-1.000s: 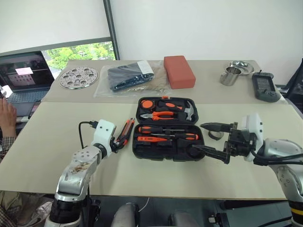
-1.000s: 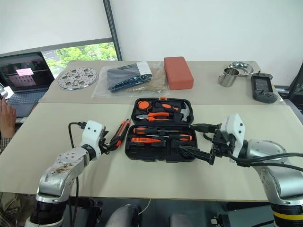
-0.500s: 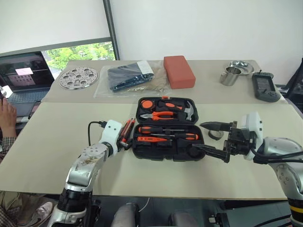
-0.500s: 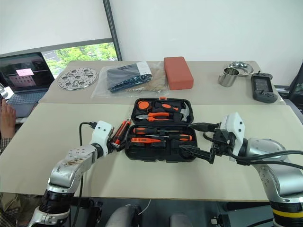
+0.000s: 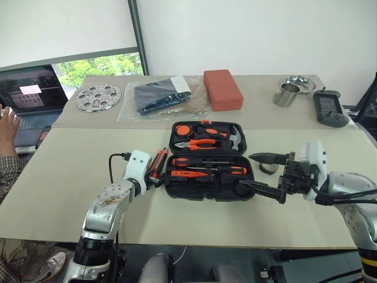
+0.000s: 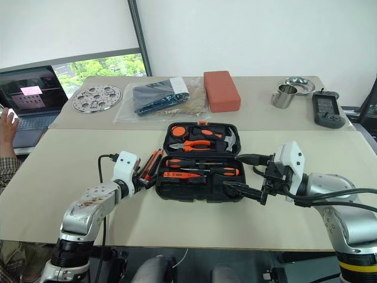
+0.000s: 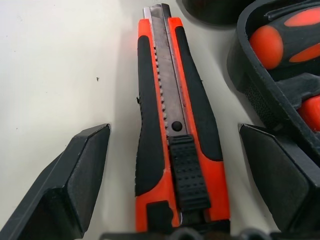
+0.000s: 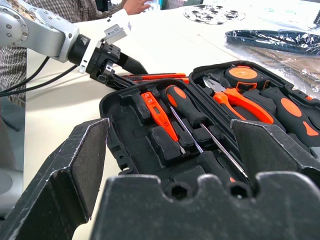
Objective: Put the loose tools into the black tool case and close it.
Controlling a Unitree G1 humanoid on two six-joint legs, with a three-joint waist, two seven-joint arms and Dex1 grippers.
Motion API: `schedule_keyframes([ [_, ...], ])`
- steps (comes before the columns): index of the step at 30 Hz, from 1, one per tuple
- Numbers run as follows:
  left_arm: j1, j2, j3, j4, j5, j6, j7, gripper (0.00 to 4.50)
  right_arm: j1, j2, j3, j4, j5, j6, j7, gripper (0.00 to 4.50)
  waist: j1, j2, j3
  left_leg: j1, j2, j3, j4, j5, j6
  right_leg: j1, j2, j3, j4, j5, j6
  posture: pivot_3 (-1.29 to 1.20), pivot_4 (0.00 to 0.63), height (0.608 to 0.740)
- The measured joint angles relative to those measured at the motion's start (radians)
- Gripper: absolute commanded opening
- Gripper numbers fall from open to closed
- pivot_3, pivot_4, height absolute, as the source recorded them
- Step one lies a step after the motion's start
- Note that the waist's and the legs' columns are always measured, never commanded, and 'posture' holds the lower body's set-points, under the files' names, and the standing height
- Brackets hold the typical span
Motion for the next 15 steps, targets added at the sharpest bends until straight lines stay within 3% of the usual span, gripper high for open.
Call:
schedule_keyframes([
  [7,0.017,0.018,0.018,-0.008,-0.006,-0.011,-0.016,1.88,-0.013,0.01,0.0,0.009,0.006,-0.013,0.017,4.5,-0.001,0.0,0.0,0.0,0.0,0.0,0.0,0.0,0.0,0.0,0.0,0.0,0.0,0.0,0.0,0.0,0.15,0.74],
  [15,0.019,0.023,0.026,0.0,-0.019,-0.029,-0.025,1.78,-0.014,0.011,0.0,0.017,0.006,-0.02,0.022,4.5,0.001,0.0,0.0,0.0,0.0,0.0,0.0,0.0,0.0,0.0,0.0,0.0,0.0,0.0,0.0,0.0,0.15,0.74],
])
